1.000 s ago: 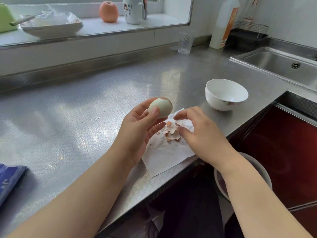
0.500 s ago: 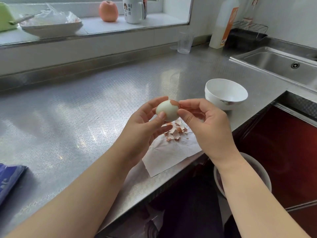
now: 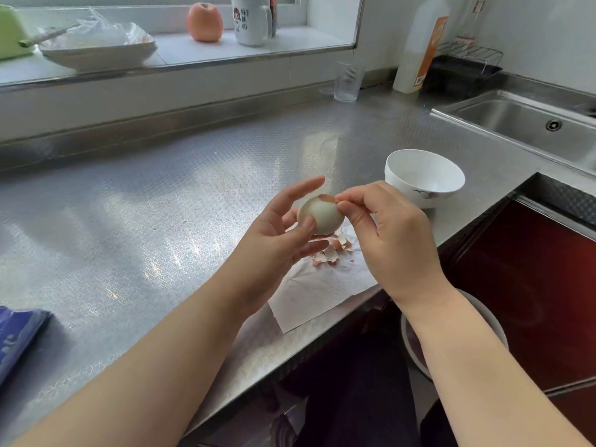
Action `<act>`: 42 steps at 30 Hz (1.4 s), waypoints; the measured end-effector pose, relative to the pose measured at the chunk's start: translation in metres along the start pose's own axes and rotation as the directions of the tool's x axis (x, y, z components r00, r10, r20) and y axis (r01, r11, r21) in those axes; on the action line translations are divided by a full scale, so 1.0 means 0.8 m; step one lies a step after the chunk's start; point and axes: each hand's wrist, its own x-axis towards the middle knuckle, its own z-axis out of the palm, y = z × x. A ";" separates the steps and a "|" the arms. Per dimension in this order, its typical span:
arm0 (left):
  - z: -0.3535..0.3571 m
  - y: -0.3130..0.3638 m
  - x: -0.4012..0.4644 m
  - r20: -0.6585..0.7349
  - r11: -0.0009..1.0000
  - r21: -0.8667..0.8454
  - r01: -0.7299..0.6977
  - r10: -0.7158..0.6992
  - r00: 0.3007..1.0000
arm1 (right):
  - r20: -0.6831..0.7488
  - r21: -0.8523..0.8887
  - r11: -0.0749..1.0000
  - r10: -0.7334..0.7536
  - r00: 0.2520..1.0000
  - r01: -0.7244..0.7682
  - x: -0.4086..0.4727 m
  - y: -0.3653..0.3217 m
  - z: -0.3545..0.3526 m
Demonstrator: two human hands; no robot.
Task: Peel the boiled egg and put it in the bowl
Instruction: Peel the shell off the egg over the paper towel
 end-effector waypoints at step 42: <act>0.008 0.003 -0.003 -0.163 0.964 0.256 -0.073 0.118 0.980 | 0.228 0.147 0.932 0.294 0.928 -0.331 -0.012 0.009 -0.007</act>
